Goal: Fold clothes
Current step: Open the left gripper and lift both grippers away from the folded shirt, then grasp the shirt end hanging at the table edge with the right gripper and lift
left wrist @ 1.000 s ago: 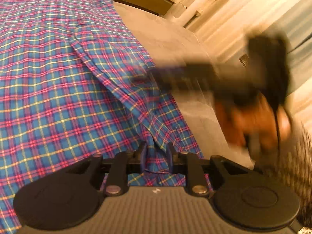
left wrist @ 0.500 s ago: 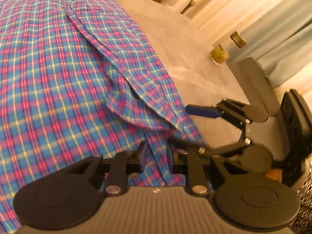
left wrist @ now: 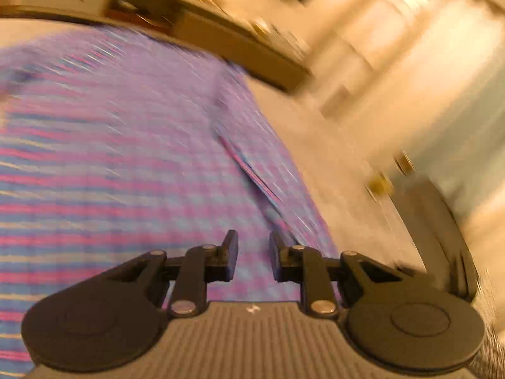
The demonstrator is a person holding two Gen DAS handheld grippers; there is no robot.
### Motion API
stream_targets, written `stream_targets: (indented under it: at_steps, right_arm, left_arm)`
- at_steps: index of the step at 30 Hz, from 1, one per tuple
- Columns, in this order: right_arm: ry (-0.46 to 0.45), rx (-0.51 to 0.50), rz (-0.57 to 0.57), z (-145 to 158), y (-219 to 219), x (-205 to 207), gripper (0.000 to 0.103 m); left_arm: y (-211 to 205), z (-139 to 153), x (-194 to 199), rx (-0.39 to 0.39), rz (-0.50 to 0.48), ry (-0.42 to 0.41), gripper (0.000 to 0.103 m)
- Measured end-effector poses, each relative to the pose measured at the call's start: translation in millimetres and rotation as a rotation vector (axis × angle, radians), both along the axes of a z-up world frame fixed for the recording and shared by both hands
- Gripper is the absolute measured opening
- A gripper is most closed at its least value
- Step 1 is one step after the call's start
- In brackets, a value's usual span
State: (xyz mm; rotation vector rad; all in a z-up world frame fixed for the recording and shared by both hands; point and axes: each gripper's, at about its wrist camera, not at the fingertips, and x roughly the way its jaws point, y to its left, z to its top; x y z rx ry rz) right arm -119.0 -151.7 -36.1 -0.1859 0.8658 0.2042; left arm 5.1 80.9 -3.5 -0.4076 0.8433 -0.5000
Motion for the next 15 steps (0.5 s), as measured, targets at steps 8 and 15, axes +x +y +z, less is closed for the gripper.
stream_targets:
  at_steps: [8,15]
  right_arm:
    - [-0.207,0.054,0.150,100.9,81.4,21.3,0.077]
    - [-0.357,0.097,0.528,163.5,255.1,91.4,0.087]
  left_arm:
    - [118.7,-18.3,19.4,-0.063,0.465,0.096,0.024]
    - [254.9,-21.5,-26.6,-0.294,1.000,0.115,0.026]
